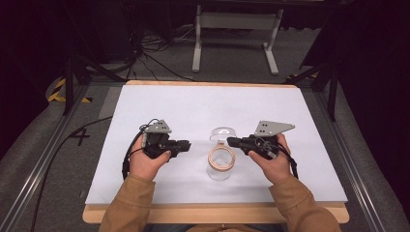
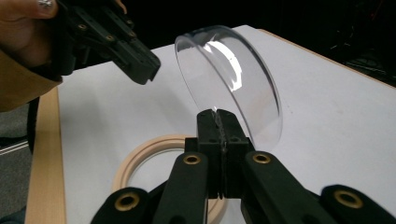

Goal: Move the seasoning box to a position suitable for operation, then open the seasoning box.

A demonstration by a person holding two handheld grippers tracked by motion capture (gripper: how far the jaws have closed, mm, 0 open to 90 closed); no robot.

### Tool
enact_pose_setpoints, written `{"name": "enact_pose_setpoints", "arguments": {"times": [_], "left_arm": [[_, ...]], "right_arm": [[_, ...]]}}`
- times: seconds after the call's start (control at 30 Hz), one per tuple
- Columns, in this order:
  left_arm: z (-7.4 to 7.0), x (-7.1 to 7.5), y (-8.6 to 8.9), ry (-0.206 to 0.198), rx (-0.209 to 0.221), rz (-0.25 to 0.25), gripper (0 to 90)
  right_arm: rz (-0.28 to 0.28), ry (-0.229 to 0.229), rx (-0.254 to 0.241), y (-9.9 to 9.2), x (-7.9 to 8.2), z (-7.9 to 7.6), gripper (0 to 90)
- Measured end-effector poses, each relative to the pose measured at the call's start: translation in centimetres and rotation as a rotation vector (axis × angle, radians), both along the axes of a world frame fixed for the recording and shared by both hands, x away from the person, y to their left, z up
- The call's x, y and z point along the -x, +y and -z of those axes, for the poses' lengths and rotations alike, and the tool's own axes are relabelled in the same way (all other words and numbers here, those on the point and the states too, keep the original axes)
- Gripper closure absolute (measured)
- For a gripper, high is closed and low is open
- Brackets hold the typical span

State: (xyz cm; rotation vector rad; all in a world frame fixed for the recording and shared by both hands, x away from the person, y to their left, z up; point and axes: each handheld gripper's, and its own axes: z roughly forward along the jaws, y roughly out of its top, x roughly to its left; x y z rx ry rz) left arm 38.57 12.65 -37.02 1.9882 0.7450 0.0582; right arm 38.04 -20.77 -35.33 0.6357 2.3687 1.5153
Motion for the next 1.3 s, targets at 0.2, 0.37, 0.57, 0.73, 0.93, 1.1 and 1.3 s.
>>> {"name": "enact_pose_setpoints", "arguments": {"times": [0.2, 0.37, 0.57, 0.73, 0.93, 1.1, 1.3], "left_arm": [[0.1, 0.0, 0.1, -0.003, -0.001, 0.002, 79.4], [0.2, -0.1, -0.1, 0.000, 0.005, 0.010, 79.0], [0.1, -0.6, -0.7, 0.000, 0.004, 0.029, 78.5], [0.0, -0.9, -1.2, 0.003, 0.003, 0.045, 78.1], [-0.3, -1.4, -1.3, -0.013, -0.002, 0.041, 75.7], [-0.5, -1.5, -0.9, -0.013, -0.026, 0.018, 73.1], [-0.5, -1.6, 0.2, -0.005, -0.030, -0.019, 71.9]], "right_arm": [[0.043, -0.008, 0.022, -0.1, -0.5, 0.5, 90.0], [0.047, -0.023, 0.025, -0.1, -0.2, 0.3, 90.0], [0.046, -0.029, 0.021, -0.8, 0.3, -0.1, 90.0], [0.053, -0.036, 0.016, -1.4, 0.8, -0.5, 90.0], [0.086, -0.044, 0.016, -3.2, 1.3, -1.2, 89.3], [0.145, -0.031, 0.009, -5.5, 1.0, -1.6, 87.3], [0.224, -0.021, 0.012, -7.9, 0.3, -1.7, 86.1]]}}
